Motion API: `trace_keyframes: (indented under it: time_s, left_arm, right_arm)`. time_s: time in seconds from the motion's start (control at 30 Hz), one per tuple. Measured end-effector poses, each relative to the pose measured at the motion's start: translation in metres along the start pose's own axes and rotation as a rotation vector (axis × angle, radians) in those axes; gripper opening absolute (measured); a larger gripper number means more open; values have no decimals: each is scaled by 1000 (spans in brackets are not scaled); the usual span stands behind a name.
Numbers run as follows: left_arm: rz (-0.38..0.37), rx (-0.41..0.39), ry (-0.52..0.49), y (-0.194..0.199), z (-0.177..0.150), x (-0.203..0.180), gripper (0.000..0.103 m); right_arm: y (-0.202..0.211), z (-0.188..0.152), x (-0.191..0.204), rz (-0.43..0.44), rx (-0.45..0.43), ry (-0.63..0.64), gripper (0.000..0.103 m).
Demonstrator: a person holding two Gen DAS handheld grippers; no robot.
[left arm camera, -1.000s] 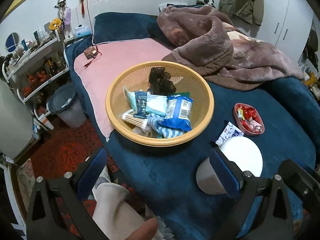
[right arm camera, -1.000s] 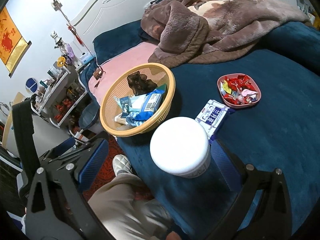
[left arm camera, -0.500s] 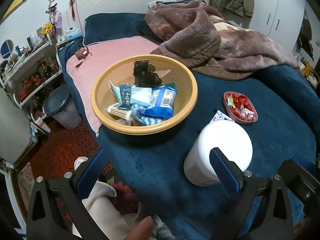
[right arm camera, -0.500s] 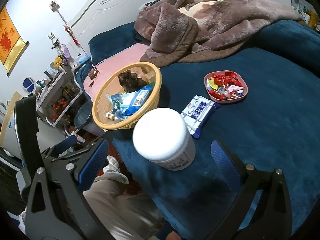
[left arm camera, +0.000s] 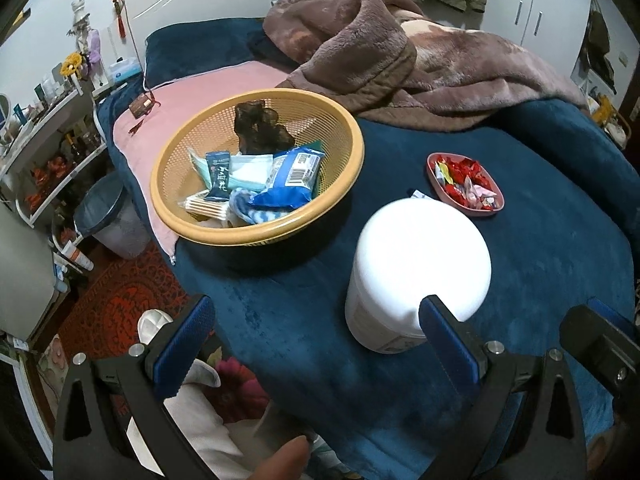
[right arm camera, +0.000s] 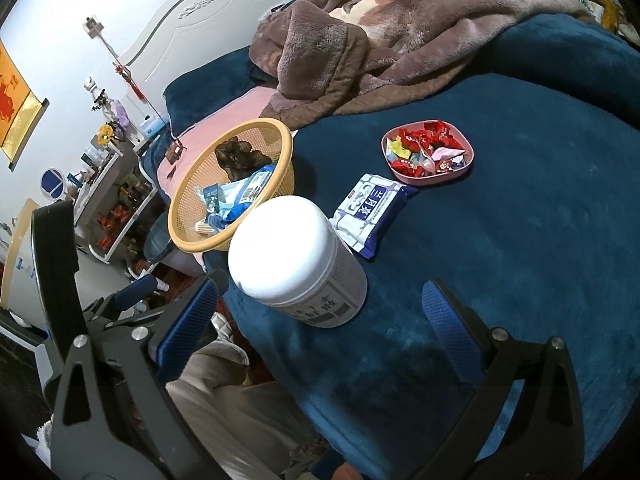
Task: Organize soft objects
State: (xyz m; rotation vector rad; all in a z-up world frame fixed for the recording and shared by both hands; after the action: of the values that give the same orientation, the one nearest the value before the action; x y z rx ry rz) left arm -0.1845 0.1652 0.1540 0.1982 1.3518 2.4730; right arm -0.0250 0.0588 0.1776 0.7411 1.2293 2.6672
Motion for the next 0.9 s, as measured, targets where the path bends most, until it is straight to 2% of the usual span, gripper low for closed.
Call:
trace_keyframes:
  time_s: [0.23,0.9]
  left_arm:
    - [4,2,-8,-2,-7,-5,102]
    - [0,17,-49,-8,-20,-27,102]
  right_arm:
    - [-1,-6,-6,25,-3,2,103]
    - [7,-19,-34,21,-9,-38,103]
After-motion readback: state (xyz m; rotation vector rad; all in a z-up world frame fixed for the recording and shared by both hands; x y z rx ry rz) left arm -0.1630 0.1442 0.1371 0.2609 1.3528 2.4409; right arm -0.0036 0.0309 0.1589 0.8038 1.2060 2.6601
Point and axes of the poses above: each gripper's, at about its wrist camera, not at the fingertips, and y roughly against the way its jaws point, x to its left, z to its top, the point moved 2 cm from there along -y, roughly the way its jaws point
